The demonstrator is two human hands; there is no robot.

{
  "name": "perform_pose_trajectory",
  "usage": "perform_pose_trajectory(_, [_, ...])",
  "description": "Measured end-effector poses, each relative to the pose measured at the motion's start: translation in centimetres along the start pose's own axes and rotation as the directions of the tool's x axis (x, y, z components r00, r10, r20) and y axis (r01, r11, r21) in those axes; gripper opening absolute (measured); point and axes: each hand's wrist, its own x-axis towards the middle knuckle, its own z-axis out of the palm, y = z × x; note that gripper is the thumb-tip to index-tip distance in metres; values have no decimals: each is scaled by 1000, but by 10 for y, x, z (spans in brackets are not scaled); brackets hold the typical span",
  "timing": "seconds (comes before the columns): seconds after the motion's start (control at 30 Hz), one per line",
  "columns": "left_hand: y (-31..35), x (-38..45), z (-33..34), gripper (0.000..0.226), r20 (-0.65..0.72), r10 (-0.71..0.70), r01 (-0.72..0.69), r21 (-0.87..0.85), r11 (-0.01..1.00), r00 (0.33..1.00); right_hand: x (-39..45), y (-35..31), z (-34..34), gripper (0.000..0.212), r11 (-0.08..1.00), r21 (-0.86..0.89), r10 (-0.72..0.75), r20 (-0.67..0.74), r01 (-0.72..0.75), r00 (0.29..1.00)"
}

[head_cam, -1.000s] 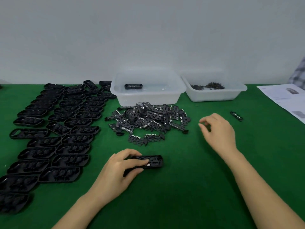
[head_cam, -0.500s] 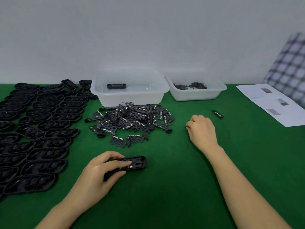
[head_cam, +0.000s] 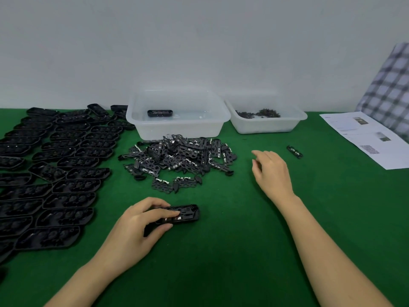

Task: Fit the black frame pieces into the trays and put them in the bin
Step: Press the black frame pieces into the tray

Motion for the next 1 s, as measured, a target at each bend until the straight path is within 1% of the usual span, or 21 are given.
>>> perform_pose_trajectory(0.03, [0, 0, 1, 30, -3, -1, 1, 7, 1000, 1000, 0, -3, -2, 17, 998, 63, 10, -12, -9, 1000])
perform_pose_trajectory(0.1, [-1, 1, 2, 29, -16, -5, 6, 22, 1000, 1000, -2, -16, -4, 12, 980, 200, -9, -38, 16, 999])
perform_pose_trajectory(0.17, [-2, 5, 3, 28, -29, -8, 9, 36, 999, 1000, -4, -38, -5, 8, 925, 380, -13, -21, 20, 1000])
perform_pose_trajectory(0.2, [-3, 8, 3, 28, -35, -6, 8, 44, 999, 999, -6, -50, -6, 9, 877, 480, 5, 24, -16, 1000])
perform_pose_trajectory(0.27, [-5, 17, 2, 27, -36, 6, -3, 76, 997, 999, -9, -75, -8, 18, 760, 630, 51, 185, -158, 981])
perform_pose_trajectory(0.33, [-6, 25, 2, 26, -32, 20, -16, 118, 993, 999, -10, -94, -10, 21, 643, 704, 56, 347, -300, 936])
perform_pose_trajectory(0.43, [-5, 31, 2, 26, -67, 3, 6, 133, 991, 998, -16, -118, -16, 15, 423, 795, 31, 467, -435, 884])
perform_pose_trajectory(0.5, [2, 30, -1, 29, -178, 11, 5, 87, 996, 984, -24, -130, -18, 15, 291, 817, 10, 519, -499, 855])
perform_pose_trajectory(0.57, [15, 30, -4, 29, -323, 47, -47, 6, 999, 945, -30, -139, -20, 13, 173, 817, -11, 560, -550, 828])
perform_pose_trajectory(0.6, [22, 29, -5, 28, -381, 57, -78, -40, 996, 923, -32, -142, -21, 8, 103, 806, -16, 587, -582, 810])
perform_pose_trajectory(0.63, [28, 28, -5, 27, -422, 56, -103, -89, 991, 905, -33, -144, -22, 4, 35, 787, -24, 616, -615, 787])
perform_pose_trajectory(0.7, [37, 26, -5, 26, -462, 38, -134, -176, 975, 886, -34, -145, -24, 9, -48, 738, -50, 672, -674, 739])
perform_pose_trajectory(0.77, [41, 24, -5, 24, -484, 36, -152, -203, 967, 874, -35, -144, -26, 11, -93, 686, -78, 718, -722, 692])
perform_pose_trajectory(0.83, [42, 24, -5, 21, -491, 22, -146, -217, 965, 871, -36, -143, -26, 9, -106, 666, -81, 734, -738, 674])
perform_pose_trajectory(0.93, [41, 24, -4, 20, -476, -27, -133, -300, 945, 879, -37, -143, -26, 8, -103, 691, -45, 716, -716, 697])
perform_pose_trajectory(1.0, [40, 23, -3, 20, -479, -30, -125, -289, 949, 877, -38, -144, -25, 7, -92, 715, -7, 696, -693, 718])
